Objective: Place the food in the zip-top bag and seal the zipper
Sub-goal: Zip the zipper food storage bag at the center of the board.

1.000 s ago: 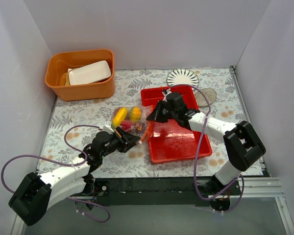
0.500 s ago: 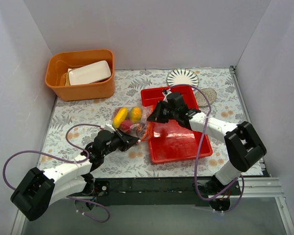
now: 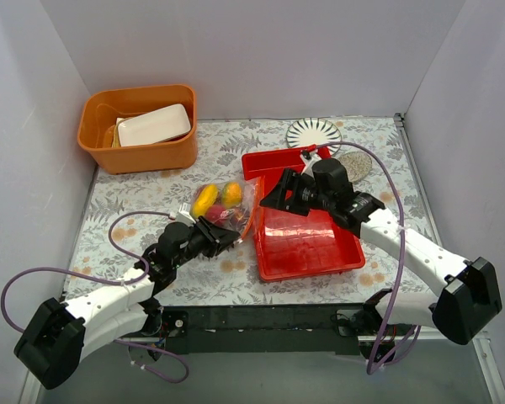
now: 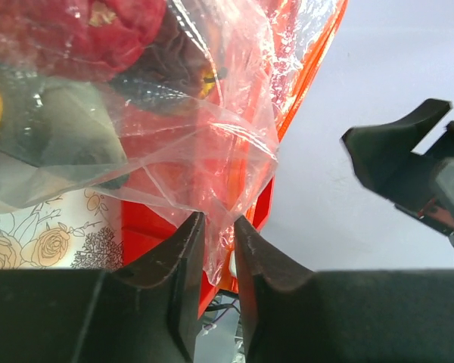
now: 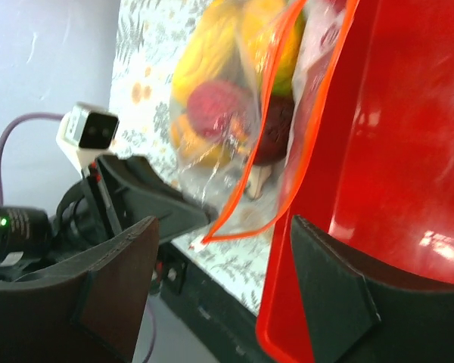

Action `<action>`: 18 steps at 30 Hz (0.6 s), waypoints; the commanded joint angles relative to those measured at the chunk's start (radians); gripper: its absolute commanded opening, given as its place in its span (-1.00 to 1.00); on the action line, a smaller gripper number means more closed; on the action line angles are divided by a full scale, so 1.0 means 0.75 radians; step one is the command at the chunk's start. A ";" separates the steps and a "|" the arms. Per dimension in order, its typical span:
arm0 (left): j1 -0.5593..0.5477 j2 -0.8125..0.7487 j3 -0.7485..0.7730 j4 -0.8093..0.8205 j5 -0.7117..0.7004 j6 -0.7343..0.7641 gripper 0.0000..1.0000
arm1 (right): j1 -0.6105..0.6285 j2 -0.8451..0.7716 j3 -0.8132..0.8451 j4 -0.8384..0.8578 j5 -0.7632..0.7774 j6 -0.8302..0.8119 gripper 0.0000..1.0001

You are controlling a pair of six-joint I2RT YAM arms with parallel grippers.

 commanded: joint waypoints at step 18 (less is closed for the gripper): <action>-0.005 0.055 0.045 0.108 0.115 -0.006 -0.33 | 0.216 0.181 -0.139 0.167 -0.217 0.348 0.14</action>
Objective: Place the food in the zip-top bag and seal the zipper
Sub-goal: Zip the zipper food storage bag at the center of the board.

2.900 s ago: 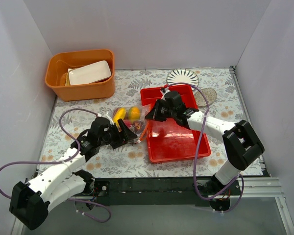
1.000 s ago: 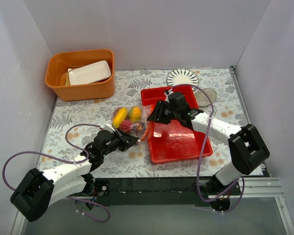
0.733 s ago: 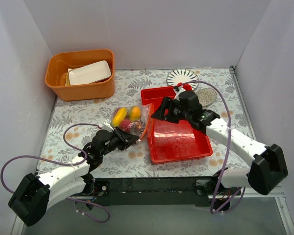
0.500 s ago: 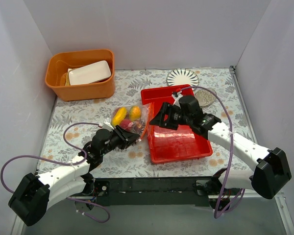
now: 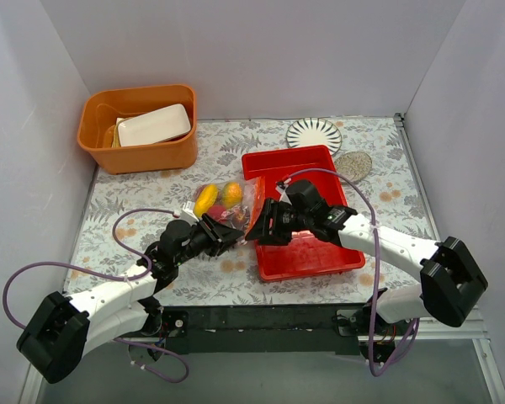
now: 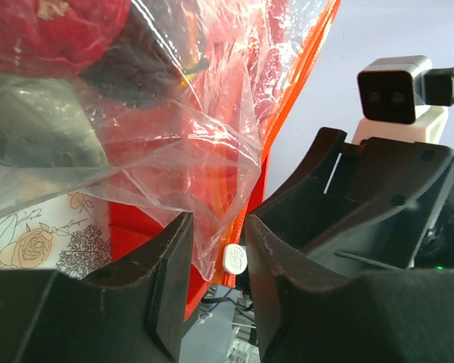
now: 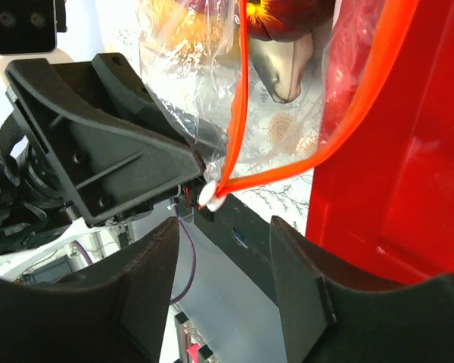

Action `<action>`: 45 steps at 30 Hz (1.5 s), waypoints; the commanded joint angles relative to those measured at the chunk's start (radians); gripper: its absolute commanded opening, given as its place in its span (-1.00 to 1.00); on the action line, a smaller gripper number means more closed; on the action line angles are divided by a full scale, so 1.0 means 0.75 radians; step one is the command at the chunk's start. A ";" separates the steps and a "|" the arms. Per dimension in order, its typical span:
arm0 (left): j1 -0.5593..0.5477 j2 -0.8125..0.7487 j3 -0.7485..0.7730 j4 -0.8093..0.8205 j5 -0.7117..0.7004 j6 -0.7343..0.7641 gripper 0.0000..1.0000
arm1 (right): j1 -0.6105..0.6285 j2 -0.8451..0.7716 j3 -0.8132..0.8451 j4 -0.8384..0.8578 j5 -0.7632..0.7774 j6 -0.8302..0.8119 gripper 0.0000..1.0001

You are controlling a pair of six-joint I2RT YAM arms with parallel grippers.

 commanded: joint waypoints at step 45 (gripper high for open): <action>-0.003 -0.265 -0.097 -0.230 -0.003 -0.192 0.22 | 0.030 -0.042 -0.296 0.529 0.050 0.227 -0.97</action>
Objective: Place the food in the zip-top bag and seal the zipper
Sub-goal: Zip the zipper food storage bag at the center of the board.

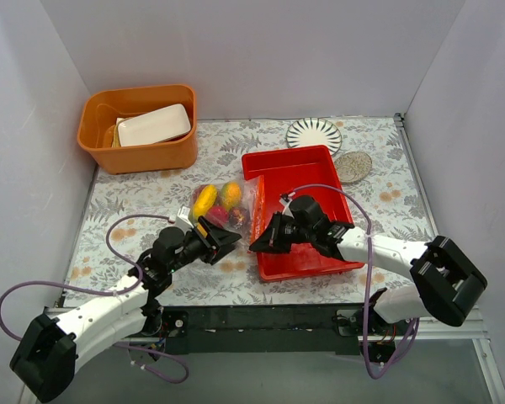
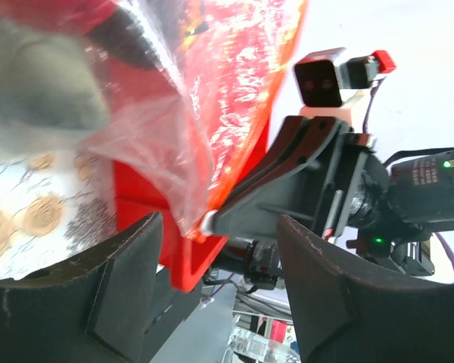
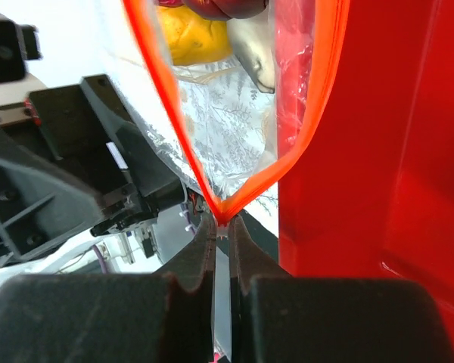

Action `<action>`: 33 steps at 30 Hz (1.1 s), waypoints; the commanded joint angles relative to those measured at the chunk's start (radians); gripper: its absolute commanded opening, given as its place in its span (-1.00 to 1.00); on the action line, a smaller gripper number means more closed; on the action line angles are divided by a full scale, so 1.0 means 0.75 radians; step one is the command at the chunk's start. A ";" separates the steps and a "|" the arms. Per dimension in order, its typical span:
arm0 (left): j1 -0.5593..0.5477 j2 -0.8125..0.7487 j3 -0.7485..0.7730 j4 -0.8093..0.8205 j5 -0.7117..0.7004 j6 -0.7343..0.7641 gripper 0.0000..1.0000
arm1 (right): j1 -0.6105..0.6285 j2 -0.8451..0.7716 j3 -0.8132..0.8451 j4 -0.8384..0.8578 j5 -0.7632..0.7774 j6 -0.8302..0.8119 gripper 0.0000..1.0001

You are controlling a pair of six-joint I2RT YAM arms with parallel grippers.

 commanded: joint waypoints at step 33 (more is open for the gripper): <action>-0.063 0.258 -0.236 0.675 -0.040 -0.417 0.26 | 0.006 -0.064 -0.138 0.333 0.031 0.130 -0.97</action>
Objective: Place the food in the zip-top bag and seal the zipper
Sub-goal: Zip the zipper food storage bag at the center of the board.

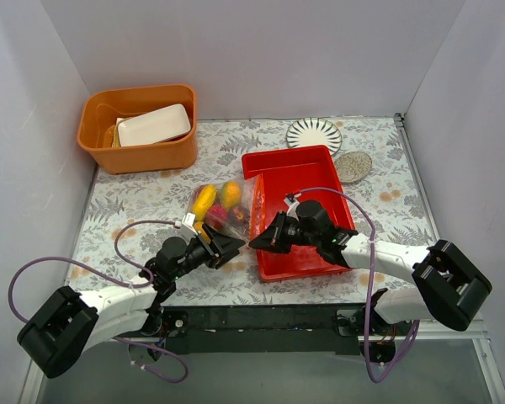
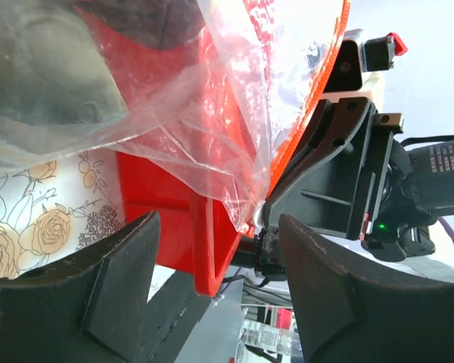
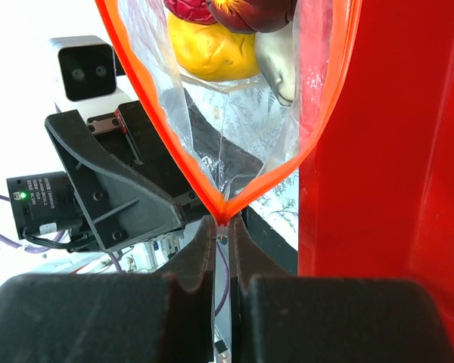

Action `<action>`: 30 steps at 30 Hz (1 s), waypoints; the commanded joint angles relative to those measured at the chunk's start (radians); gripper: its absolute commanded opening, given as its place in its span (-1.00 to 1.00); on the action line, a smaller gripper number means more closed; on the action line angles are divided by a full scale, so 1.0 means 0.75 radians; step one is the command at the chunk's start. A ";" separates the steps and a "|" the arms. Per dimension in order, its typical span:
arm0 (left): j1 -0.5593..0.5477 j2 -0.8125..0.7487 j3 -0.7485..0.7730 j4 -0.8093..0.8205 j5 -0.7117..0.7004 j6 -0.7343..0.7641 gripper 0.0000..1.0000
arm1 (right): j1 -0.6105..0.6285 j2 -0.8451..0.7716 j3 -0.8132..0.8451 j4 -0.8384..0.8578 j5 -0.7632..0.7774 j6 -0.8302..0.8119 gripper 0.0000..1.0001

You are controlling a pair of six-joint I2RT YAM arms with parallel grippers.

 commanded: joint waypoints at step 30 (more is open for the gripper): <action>-0.016 0.383 0.058 0.414 -0.024 -0.484 -0.90 | 0.004 0.048 0.049 -0.002 -0.067 -0.014 -0.97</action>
